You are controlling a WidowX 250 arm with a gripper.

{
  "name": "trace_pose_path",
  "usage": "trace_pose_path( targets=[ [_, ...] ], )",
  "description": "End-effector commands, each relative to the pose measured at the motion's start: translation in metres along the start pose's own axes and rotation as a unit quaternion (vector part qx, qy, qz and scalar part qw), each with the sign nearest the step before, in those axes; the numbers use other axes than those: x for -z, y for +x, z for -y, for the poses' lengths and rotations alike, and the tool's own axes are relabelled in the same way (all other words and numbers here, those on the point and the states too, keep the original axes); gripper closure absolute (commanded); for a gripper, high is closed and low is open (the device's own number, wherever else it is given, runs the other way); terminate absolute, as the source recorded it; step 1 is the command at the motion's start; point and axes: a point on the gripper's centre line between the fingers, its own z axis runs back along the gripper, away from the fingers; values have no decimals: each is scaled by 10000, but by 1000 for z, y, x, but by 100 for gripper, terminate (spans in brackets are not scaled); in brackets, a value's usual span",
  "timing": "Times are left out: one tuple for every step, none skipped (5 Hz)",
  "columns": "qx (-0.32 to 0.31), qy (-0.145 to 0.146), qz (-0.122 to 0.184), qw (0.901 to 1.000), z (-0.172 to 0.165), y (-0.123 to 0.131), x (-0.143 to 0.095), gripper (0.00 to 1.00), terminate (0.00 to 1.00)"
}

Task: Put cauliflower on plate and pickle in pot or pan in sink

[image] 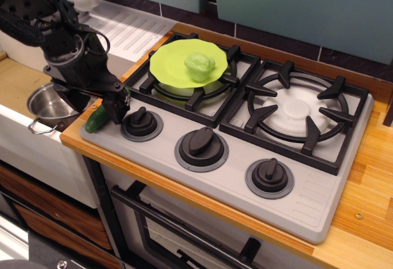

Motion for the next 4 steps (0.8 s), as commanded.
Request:
trace_pose_path(
  targets=[
    [-19, 6, 196, 9998, 6, 5, 2, 100, 0],
    [-34, -35, 168, 9998, 10, 4, -1, 100, 0],
    [-35, -105, 155, 9998, 12, 5, -3, 100, 0],
    [-15, -176, 97, 9998, 13, 8, -8, 100, 0]
  ],
)
